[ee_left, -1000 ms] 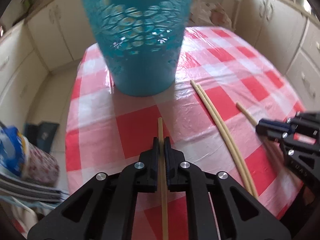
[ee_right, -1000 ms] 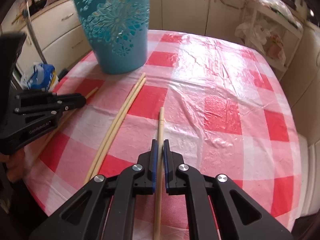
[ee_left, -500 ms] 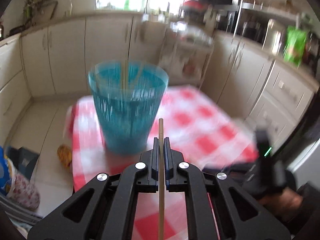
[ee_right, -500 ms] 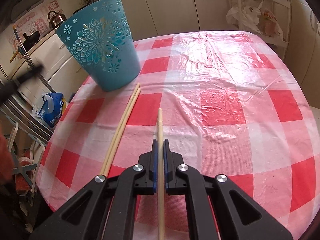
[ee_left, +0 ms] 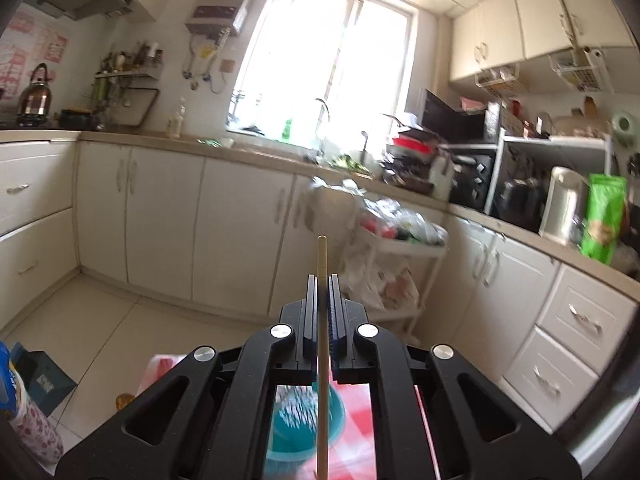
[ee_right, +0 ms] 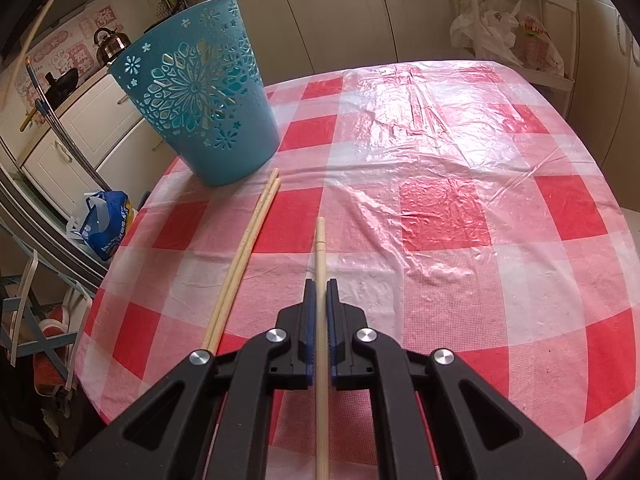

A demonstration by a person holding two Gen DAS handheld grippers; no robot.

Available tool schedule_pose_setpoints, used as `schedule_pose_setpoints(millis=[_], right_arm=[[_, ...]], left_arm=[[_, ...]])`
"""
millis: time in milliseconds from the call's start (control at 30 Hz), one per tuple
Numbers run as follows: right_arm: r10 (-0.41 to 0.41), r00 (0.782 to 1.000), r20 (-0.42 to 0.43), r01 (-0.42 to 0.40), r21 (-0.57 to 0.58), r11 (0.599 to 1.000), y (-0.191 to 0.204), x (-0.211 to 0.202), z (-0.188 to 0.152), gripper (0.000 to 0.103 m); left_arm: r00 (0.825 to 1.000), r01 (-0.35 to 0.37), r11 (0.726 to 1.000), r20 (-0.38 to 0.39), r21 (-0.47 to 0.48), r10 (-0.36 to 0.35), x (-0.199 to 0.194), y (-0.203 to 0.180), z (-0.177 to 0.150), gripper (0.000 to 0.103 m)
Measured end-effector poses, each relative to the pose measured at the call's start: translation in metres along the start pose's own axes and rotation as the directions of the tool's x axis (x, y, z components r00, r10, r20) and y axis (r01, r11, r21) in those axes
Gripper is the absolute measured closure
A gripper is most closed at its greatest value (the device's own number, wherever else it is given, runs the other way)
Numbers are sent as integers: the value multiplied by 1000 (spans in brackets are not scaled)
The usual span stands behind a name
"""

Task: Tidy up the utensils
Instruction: 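Lift the left chopstick over the teal basket and open the left gripper, then lift the right chopstick over the teal basket and open the right gripper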

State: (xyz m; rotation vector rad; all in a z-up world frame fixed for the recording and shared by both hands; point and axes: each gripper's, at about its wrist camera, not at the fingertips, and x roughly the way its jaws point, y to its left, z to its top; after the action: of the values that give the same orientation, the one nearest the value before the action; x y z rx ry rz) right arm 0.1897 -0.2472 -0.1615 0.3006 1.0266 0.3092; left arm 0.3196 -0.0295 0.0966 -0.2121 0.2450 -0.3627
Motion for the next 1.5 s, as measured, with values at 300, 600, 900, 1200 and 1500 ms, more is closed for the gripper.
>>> schedule_pose_setpoints(millis=[300, 600, 900, 1200, 1500], right_arm=[[2, 1000, -1, -2, 6, 1000, 0, -1, 0, 97], [-1, 1000, 0, 1, 2, 1000, 1, 0, 0, 97], [-1, 1000, 0, 1, 1, 1000, 1, 0, 0, 97], [-2, 1000, 6, 2, -9, 1000, 2, 0, -1, 97], [39, 999, 22, -40, 58, 998, -6, -3, 0, 97]], left_arm=[[992, -115, 993, 56, -7, 115, 44, 7, 12, 99], [973, -220, 976, 70, -11, 220, 92, 20, 7, 99], [976, -217, 975, -24, 52, 219, 97, 20, -31, 98], [973, -208, 977, -88, 53, 212, 50, 32, -63, 85], [953, -282, 959, -119, -18, 278, -41, 52, -137, 29]])
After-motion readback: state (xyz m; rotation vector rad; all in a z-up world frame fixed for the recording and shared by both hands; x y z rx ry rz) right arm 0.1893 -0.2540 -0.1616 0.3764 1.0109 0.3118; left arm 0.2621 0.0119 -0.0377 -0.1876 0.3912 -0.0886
